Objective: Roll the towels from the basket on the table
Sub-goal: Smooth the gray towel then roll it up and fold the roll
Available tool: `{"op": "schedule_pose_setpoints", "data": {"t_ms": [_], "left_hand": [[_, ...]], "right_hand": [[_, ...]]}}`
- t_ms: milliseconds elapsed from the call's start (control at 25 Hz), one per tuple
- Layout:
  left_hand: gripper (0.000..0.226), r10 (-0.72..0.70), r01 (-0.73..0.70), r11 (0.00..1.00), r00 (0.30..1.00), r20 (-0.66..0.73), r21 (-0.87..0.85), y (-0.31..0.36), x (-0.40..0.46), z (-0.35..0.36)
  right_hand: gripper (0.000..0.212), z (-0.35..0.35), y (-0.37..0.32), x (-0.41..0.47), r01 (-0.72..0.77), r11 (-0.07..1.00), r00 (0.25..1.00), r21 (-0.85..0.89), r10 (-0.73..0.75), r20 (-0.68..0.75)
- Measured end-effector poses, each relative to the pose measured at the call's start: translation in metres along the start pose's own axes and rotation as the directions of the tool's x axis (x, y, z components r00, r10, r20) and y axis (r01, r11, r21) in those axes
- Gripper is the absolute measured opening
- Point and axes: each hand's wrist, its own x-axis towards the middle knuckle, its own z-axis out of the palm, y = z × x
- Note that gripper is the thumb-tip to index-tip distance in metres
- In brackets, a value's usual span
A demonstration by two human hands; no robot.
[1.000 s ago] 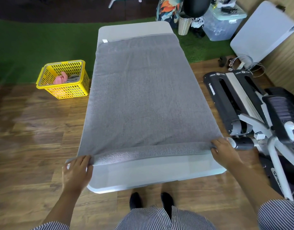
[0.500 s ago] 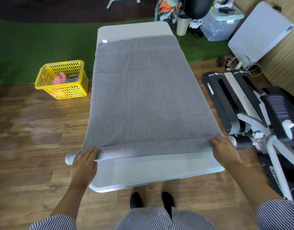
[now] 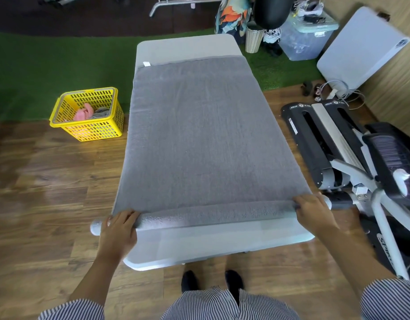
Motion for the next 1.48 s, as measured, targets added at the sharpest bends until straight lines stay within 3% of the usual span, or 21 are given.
{"op": "schedule_pose_setpoints", "data": {"t_ms": [120,280,480,720,880,1000,1080,1280,1400,1480], "left_hand": [[0.042,-0.068,0.069,0.998,0.997,-0.034,0.015,0.011,0.003,-0.004],[0.044,0.004,-0.008,0.998,0.997,-0.072,-0.058,0.015,0.003,0.008],[0.041,-0.005,0.004,0.999,0.999,-0.036,-0.038,0.018,0.002,0.019],[0.036,0.005,0.0,0.999,0.988,-0.157,0.032,0.019,0.0,0.01],[0.036,0.032,-0.028,0.999,0.992,-0.121,0.038,0.015,0.005,0.008],[0.034,-0.019,0.019,1.0,0.989,-0.148,0.0,0.023,0.01,0.007],[0.04,0.017,-0.021,0.999,0.988,-0.152,-0.025,0.03,0.011,0.009],[0.045,0.027,-0.028,0.999,0.999,-0.037,-0.028,0.034,0.019,0.019],[0.032,0.012,-0.013,1.0,0.999,-0.045,-0.017,0.038,0.023,0.011],[0.037,0.043,-0.043,0.999,0.998,-0.044,0.001,0.037,0.022,0.006]], "right_hand": [[0.032,0.001,-0.001,0.004,0.008,0.999,0.997,0.041,-0.005,-0.082],[0.029,0.001,-0.006,0.003,-0.011,0.991,1.0,0.13,0.01,0.003],[0.05,0.001,-0.008,0.004,0.022,1.0,0.984,-0.009,-0.02,0.175],[0.021,-0.002,-0.009,0.007,0.023,0.999,0.989,-0.04,-0.017,0.15],[0.023,-0.013,-0.009,0.011,0.037,0.994,0.977,-0.105,-0.014,0.212],[0.036,-0.009,-0.013,0.013,0.092,0.995,0.996,-0.04,-0.092,0.024],[0.039,-0.004,-0.015,0.013,0.126,0.992,0.992,-0.007,-0.126,-0.024],[0.056,0.0,-0.016,0.01,0.108,0.993,0.987,-0.041,-0.102,0.121],[0.04,-0.001,-0.015,0.014,0.077,0.997,0.994,-0.011,-0.076,0.085],[0.03,-0.006,-0.015,0.015,0.072,0.997,0.995,-0.01,-0.071,0.068]]}}
